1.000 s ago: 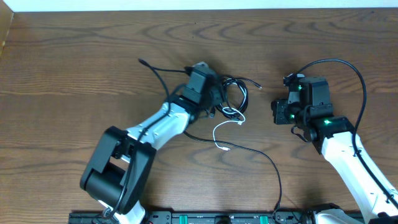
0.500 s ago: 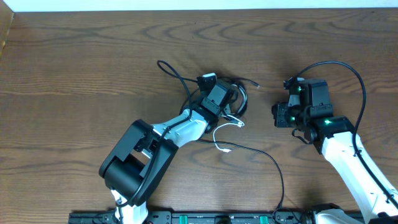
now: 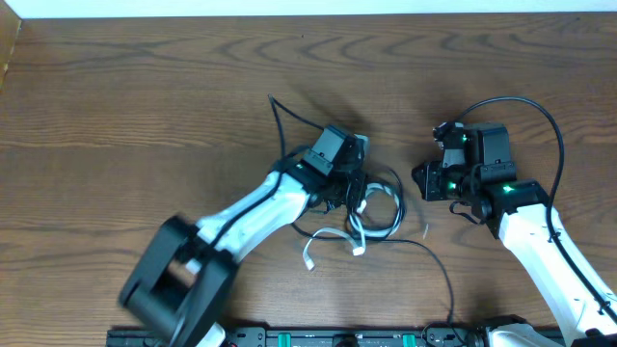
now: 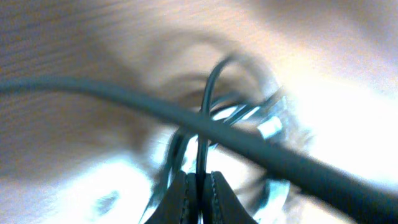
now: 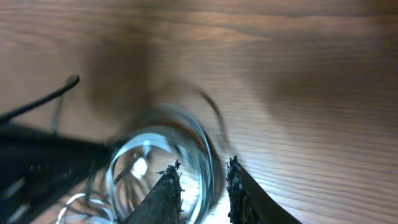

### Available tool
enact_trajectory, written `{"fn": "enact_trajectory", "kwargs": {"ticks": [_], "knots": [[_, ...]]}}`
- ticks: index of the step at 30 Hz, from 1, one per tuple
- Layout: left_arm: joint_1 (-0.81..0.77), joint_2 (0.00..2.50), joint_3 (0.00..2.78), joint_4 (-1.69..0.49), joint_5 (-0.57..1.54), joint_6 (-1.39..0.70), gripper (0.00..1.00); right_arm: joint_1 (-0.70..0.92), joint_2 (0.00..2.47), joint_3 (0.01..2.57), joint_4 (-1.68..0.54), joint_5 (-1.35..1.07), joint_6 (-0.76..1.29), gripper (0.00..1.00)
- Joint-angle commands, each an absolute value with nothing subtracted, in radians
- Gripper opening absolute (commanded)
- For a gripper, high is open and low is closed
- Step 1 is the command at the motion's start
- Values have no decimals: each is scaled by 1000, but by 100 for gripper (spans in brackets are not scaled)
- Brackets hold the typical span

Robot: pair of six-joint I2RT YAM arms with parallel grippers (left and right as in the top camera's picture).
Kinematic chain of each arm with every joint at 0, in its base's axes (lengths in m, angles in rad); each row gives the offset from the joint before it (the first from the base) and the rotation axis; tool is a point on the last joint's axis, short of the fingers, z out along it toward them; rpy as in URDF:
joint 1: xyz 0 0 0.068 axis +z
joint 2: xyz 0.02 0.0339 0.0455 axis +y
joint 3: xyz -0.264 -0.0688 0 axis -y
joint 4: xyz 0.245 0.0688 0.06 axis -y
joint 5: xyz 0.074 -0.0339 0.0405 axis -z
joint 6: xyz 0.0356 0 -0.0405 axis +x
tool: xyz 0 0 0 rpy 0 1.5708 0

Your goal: Untangle cables

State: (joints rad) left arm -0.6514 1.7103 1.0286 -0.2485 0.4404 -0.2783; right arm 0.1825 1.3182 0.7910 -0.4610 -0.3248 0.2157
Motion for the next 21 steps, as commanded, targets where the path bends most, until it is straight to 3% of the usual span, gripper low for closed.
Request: {"fn": "enact_trajectory", "kwargs": {"ticks": [1, 10, 13, 19, 21], "knots": [[-649, 1551, 1031, -270, 670, -63, 7, 177, 1313, 802, -461, -492, 197, 23], [-608, 1419, 1031, -266, 674, -35, 8, 177, 1313, 802, -472, -728, 77, 19], [-592, 1419, 1031, -192, 813, -42, 7, 178, 1313, 802, -470, -733, 54, 13], [-579, 1419, 1031, -65, 914, -119, 8, 178, 1313, 802, -454, -802, 78, 20], [-579, 1419, 1031, -36, 930, -180, 7, 181, 1315, 802, -434, -787, 78, 28]]}}
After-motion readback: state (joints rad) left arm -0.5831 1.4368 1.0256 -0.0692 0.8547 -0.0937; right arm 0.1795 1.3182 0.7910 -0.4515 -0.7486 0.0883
